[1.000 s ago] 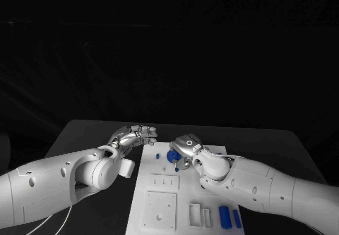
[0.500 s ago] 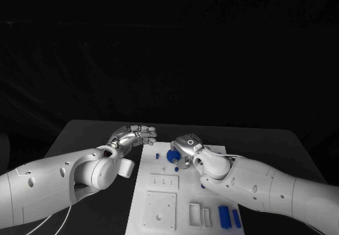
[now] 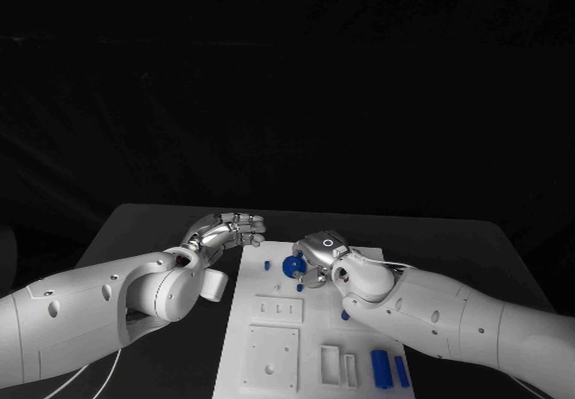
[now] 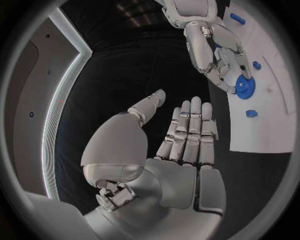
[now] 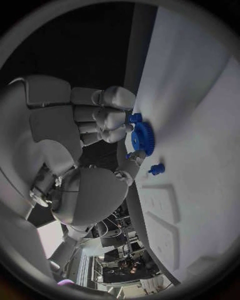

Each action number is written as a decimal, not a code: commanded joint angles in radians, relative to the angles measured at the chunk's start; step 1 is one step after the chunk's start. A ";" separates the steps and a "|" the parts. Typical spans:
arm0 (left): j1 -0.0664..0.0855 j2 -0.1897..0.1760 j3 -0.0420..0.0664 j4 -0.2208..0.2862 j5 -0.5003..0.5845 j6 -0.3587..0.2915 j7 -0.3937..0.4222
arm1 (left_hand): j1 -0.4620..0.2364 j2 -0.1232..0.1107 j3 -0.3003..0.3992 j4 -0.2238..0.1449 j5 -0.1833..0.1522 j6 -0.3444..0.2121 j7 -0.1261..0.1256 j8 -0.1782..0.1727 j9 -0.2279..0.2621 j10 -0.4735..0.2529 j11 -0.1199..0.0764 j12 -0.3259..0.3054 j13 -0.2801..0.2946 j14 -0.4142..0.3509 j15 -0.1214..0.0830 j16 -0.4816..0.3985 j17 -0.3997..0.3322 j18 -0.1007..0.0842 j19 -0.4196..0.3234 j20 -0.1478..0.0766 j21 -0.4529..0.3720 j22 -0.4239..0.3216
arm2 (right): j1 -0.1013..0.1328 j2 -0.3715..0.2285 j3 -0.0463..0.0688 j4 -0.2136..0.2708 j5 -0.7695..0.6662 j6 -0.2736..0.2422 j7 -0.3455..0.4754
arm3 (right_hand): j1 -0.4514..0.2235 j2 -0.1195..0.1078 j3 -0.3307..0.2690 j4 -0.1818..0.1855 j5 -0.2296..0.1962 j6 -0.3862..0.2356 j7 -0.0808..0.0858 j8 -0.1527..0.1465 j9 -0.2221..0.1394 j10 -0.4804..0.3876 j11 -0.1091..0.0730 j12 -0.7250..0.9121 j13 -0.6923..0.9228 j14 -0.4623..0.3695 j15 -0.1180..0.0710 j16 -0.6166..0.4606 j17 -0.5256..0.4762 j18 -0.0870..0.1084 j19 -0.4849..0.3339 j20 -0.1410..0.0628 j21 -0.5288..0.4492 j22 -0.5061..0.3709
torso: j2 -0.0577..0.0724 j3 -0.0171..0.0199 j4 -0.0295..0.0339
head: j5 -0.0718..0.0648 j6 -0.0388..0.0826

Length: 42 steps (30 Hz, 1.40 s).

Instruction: Assemble the parts on the task board

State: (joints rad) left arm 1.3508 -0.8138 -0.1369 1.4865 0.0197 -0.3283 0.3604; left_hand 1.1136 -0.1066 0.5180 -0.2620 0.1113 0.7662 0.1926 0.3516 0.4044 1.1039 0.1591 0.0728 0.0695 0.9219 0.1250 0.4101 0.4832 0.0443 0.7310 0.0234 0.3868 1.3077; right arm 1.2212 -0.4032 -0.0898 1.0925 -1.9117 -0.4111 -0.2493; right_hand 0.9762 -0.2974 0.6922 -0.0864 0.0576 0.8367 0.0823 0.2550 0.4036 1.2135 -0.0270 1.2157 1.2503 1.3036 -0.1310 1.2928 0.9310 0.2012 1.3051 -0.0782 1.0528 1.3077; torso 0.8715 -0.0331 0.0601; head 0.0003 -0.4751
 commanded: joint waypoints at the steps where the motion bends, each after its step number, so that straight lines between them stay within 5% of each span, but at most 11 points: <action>1: 0.002 0.002 0.001 0.000 0.003 0.005 0.007 | -0.010 0.000 0.000 0.006 -0.007 -0.005 0.006 -0.007 -0.001 -0.003 0.002 -0.006 -0.001 -0.001 0.007 -0.005 0.001 0.017 -0.001 0.007 0.000 0.020 | -0.001 0.000 0.000 -0.004 0.074 0.045 0.024 | -0.015 0.000 -0.006 0.021 -0.006 0.000 -0.005 0.003 0.004 0.002 -0.005 -0.003 0.001 0.000 -0.006 -0.005 0.002 0.061 0.002 -0.005 0.000 0.012 | 0.000 -0.0001 -0.0002 | 0.002 0.000; 10: 0.002 0.003 0.001 -0.001 0.003 0.005 0.006 | -0.014 0.000 0.000 0.010 -0.007 -0.006 0.006 -0.008 -0.002 -0.005 0.002 -0.006 -0.001 -0.001 0.007 -0.006 0.002 0.018 -0.002 0.007 0.000 0.020 | -0.001 -0.003 0.001 -0.012 0.140 0.051 0.041 | -0.008 0.007 0.019 0.080 -0.006 0.003 0.006 0.015 0.011 0.011 0.004 0.004 0.008 0.002 0.001 -0.006 0.005 0.061 0.006 -0.013 -0.002 0.011 | 0.000 -0.0002 -0.0005 | 0.002 -0.001; 19: 0.002 0.002 0.001 -0.002 0.003 0.005 0.004 | -0.016 0.000 0.000 0.012 -0.007 -0.007 0.006 -0.008 -0.002 -0.006 0.003 -0.007 -0.001 -0.001 0.007 -0.007 0.002 0.018 -0.002 0.007 0.000 0.020 | 0.000 -0.019 0.006 -0.001 0.201 0.002 0.066 | -0.008 0.004 0.016 0.107 -0.006 0.003 0.015 0.021 0.016 0.011 0.012 0.006 0.011 0.002 0.009 -0.006 0.009 0.061 0.007 -0.016 0.000 0.012 | 0.000 0.0003 -0.0011 | 0.001 0.001; 22: 0.002 0.000 0.001 -0.004 0.003 0.004 0.005 | -0.016 0.000 0.001 0.012 -0.007 -0.008 0.007 -0.009 -0.002 -0.006 0.003 -0.007 -0.001 -0.001 0.007 -0.007 0.003 0.018 -0.002 0.007 0.000 0.020 | 0.001 -0.035 0.017 0.016 0.253 -0.052 0.107 | -0.013 0.003 -0.005 0.111 -0.005 -0.001 0.018 0.022 0.017 0.009 0.016 0.006 0.012 0.001 0.012 -0.006 0.011 0.061 0.005 -0.017 0.001 0.014 | -0.001 -0.0005 -0.0015 | 0.000 0.003; 27: 0.002 -0.004 0.001 -0.006 0.003 0.000 0.006 | -0.016 0.000 0.001 0.012 -0.007 -0.008 0.007 -0.009 -0.002 -0.007 0.003 -0.007 -0.001 -0.001 0.007 -0.007 0.003 0.019 -0.003 0.007 0.000 0.020 | 0.011 -0.057 0.027 0.015 0.518 -0.145 0.316 | -0.020 0.007 -0.030 0.118 0.001 -0.004 0.022 0.024 0.018 -0.028 0.018 -0.026 -0.012 -0.006 0.015 -0.014 0.010 0.061 -0.008 -0.019 -0.006 0.013 | -0.001 0.0006 -0.0037 | 0.001 0.007; 31: 0.002 -0.006 0.001 -0.005 0.003 0.000 0.006 | -0.015 0.000 0.001 0.012 -0.007 -0.009 0.007 -0.009 -0.002 -0.007 0.003 -0.007 -0.001 -0.002 0.007 -0.008 0.003 0.019 -0.003 0.007 0.000 0.020 | 0.016 -0.090 0.050 0.022 0.642 -0.175 0.408 | -0.001 0.035 -0.080 0.090 0.048 -0.014 0.032 0.026 0.022 -0.041 0.029 -0.031 -0.013 -0.008 0.024 -0.021 0.011 0.061 -0.018 -0.019 -0.009 0.014 | -0.002 0.0019 -0.0058 | 0.001 0.011; 34: 0.002 -0.006 0.001 -0.008 0.003 0.000 0.006 | -0.015 -0.001 0.002 0.012 -0.007 -0.009 0.007 -0.009 -0.002 -0.007 0.003 -0.007 -0.001 -0.002 0.007 -0.008 0.003 0.019 -0.003 0.007 0.000 0.020 | 0.021 -0.116 0.059 0.030 0.660 -0.171 0.419 | -0.007 0.059 -0.154 0.054 0.148 -0.023 0.032 0.029 0.028 -0.044 0.031 -0.029 -0.011 -0.010 0.026 -0.020 0.017 0.061 -0.025 -0.021 -0.007 0.017 | -0.003 0.0032 -0.0084 | 0.002 0.011; 36: 0.002 -0.005 0.001 -0.012 0.004 0.001 0.007 | -0.015 -0.001 0.002 0.012 -0.007 -0.009 0.007 -0.009 -0.002 -0.007 0.003 -0.007 -0.001 -0.002 0.007 -0.008 0.003 0.019 -0.003 0.007 0.000 0.020 | 0.029 -0.147 0.070 0.038 0.668 -0.155 0.416 | -0.008 0.085 -0.201 0.022 0.162 -0.025 0.035 0.031 0.031 -0.046 0.032 -0.029 -0.011 -0.011 0.026 -0.022 0.020 0.061 -0.030 -0.022 -0.007 0.017 | -0.004 0.0045 -0.0114 | 0.003 0.013; 42: 0.002 -0.005 0.001 -0.024 0.005 0.005 0.007 | -0.014 0.000 0.003 0.012 -0.006 -0.008 0.006 -0.008 -0.002 -0.007 0.003 -0.006 -0.001 -0.002 0.007 -0.008 0.003 0.019 -0.003 0.007 0.000 0.020 | 0.037 -0.243 0.093 0.085 0.677 -0.072 0.439 | 0.013 0.100 -0.215 -0.011 0.174 -0.018 0.041 0.036 0.033 -0.045 0.037 -0.028 -0.010 -0.011 0.031 -0.023 0.023 0.061 -0.032 -0.024 -0.008 0.015 | -0.010 0.0095 -0.0226 | 0.008 0.010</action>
State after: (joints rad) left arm 1.3509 -0.8199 -0.1372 1.4631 0.0208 -0.3284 0.3593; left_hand 1.1064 -0.1065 0.5202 -0.2545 0.1075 0.7626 0.1962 0.3479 0.4036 1.1004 0.1626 0.0728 0.0695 0.9219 0.1250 0.4064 0.4851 0.0429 0.7310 0.0234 0.3868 1.3073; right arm 1.2588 -0.6390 0.0015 1.1649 -1.2840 -0.5377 0.1307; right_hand 0.9889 -0.1958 0.4773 -0.0971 0.2286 0.8182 0.1154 0.2865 0.4353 1.1718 0.0039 1.1876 1.2395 1.2918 -0.1069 1.2754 0.9535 0.1976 1.2819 -0.1017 1.0471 1.3074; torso 0.8646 -0.0264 0.0446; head 0.0065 -0.4638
